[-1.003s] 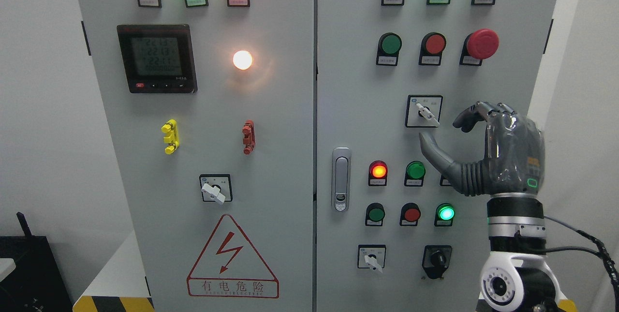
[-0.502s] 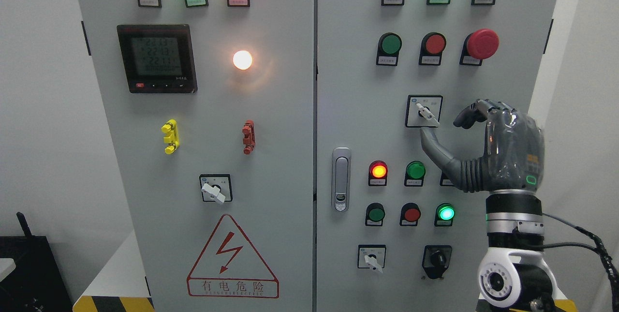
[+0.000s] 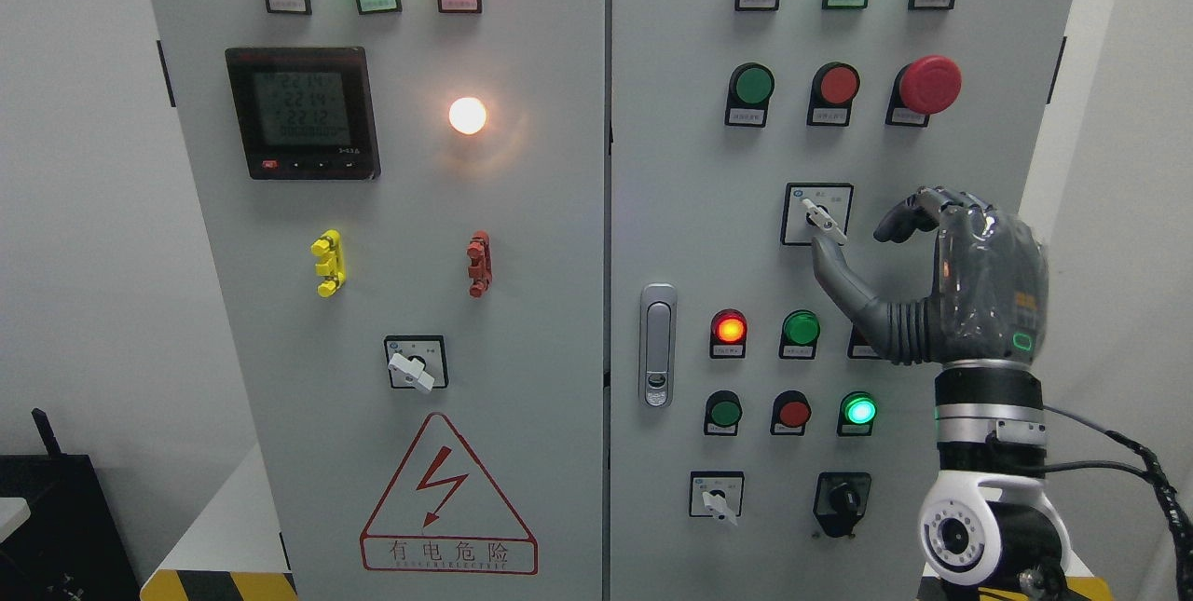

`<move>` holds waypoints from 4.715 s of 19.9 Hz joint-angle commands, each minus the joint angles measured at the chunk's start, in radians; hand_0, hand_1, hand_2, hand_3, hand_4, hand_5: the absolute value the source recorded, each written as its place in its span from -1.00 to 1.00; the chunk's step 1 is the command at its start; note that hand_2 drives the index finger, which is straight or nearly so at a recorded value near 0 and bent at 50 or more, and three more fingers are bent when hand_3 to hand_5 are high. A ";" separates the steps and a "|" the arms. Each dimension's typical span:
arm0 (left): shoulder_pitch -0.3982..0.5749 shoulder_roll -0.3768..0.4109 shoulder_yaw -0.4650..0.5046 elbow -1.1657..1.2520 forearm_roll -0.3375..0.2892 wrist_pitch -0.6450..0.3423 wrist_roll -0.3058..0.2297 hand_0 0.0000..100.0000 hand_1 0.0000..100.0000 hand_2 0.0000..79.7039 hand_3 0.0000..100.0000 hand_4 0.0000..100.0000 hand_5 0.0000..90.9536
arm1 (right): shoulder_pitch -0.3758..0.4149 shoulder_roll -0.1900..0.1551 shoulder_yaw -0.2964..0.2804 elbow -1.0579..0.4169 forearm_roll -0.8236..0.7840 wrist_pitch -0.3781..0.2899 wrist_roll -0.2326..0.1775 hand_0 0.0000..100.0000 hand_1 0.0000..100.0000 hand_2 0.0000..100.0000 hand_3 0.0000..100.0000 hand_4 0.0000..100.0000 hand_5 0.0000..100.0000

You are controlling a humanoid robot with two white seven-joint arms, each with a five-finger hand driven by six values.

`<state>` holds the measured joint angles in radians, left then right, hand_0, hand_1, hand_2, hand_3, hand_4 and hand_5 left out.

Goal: Rotate and turn off gray switch

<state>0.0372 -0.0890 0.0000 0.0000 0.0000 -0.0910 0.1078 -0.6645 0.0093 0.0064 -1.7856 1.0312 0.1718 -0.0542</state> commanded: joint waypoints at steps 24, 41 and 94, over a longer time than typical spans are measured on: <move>0.000 0.000 0.032 0.023 -0.008 0.001 0.001 -0.76 -0.22 -1.00 -1.00 -1.00 -1.00 | -0.018 0.029 0.040 0.025 0.006 0.028 0.001 -0.80 -0.34 0.29 0.39 0.27 0.43; 0.000 0.000 0.032 0.023 -0.008 -0.001 0.001 -0.76 -0.22 -1.00 -1.00 -1.00 -1.00 | -0.037 0.029 0.040 0.043 0.003 0.041 -0.001 -0.59 -0.32 0.29 0.39 0.25 0.42; 0.000 0.000 0.032 0.023 -0.008 0.001 0.003 -0.76 -0.22 -1.00 -1.00 -1.00 -1.00 | -0.061 0.029 0.047 0.063 0.006 0.072 -0.007 -0.14 -0.29 0.48 0.52 0.34 0.47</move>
<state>0.0370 -0.0890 0.0000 0.0000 0.0000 -0.0914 0.1079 -0.7252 0.0384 0.0525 -1.7232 1.0370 0.2442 -0.0616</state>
